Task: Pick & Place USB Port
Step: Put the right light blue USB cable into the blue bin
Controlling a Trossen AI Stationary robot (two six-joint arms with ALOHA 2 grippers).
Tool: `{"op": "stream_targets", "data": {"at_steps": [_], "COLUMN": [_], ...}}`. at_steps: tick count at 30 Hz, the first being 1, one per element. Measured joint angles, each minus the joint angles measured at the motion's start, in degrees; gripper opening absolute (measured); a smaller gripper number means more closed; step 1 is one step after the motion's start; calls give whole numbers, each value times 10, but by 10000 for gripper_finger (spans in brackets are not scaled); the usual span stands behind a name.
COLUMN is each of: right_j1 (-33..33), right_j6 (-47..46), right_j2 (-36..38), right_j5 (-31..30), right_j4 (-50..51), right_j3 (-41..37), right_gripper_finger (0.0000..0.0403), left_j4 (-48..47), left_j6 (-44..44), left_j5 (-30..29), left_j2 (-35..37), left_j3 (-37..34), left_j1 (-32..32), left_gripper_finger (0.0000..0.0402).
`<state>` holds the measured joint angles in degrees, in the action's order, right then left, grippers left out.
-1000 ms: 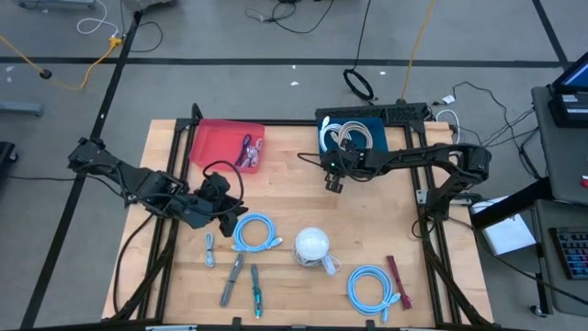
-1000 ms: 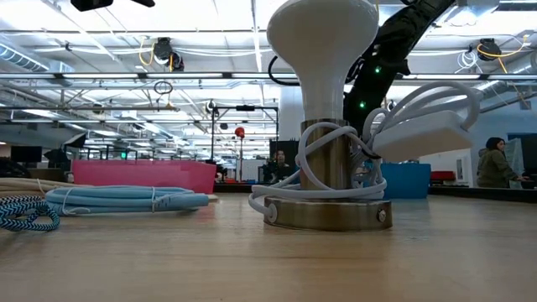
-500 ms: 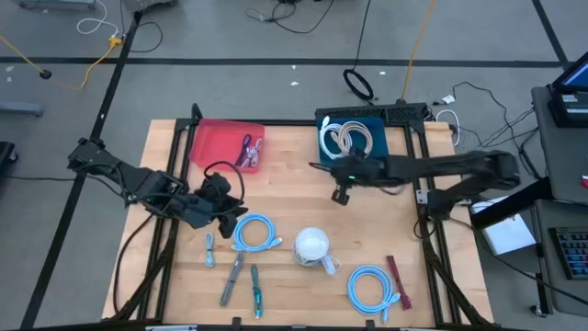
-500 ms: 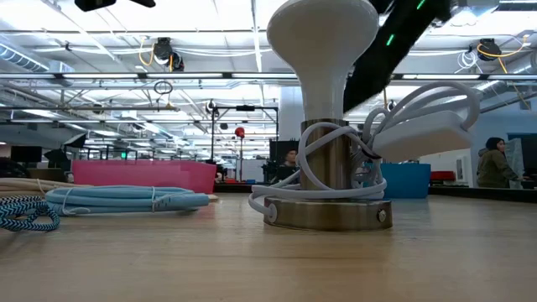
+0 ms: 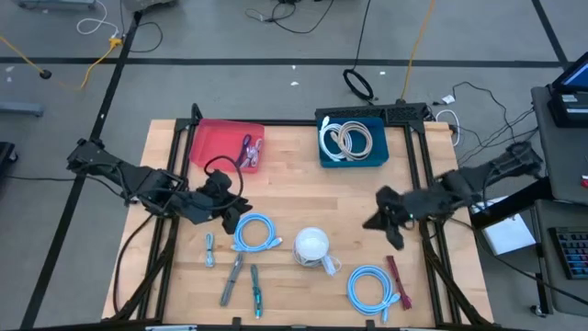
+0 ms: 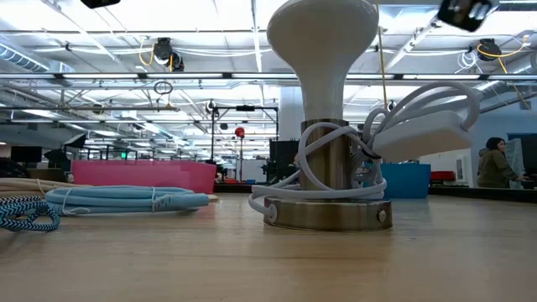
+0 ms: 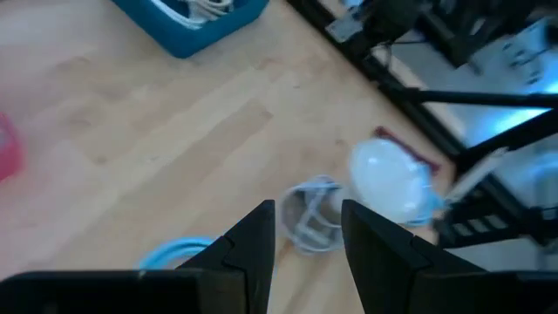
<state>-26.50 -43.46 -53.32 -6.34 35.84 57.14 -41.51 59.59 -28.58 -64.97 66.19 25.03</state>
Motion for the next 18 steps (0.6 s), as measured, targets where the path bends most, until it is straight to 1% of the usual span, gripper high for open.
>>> {"op": "stream_targets", "data": {"at_steps": [3, 6, 10, 14, 18], "right_j1": [-75, -148, -231, -293, -335], "right_j6": [-40, -75, -113, -154, -191], "right_j2": [-22, -54, -110, -161, -214], "right_j5": [-12, -27, -46, -65, -75], "right_j4": [13, 6, -21, -31, 32], "right_j3": [0, 0, 0, 0, 14], "right_gripper_finger": [0, 0, 0, 0, 0], "left_j4": [29, 62, 152, 255, 340], "left_j6": [22, 56, 72, 69, 73], "left_j5": [-6, -29, -35, -35, -34], "left_j2": [-6, -24, -67, -122, -177], "left_j3": [0, 0, 0, 0, 0], "left_j1": [13, 28, 47, 64, 76], "left_gripper_finger": [136, 136, 136, 136, 136]}}
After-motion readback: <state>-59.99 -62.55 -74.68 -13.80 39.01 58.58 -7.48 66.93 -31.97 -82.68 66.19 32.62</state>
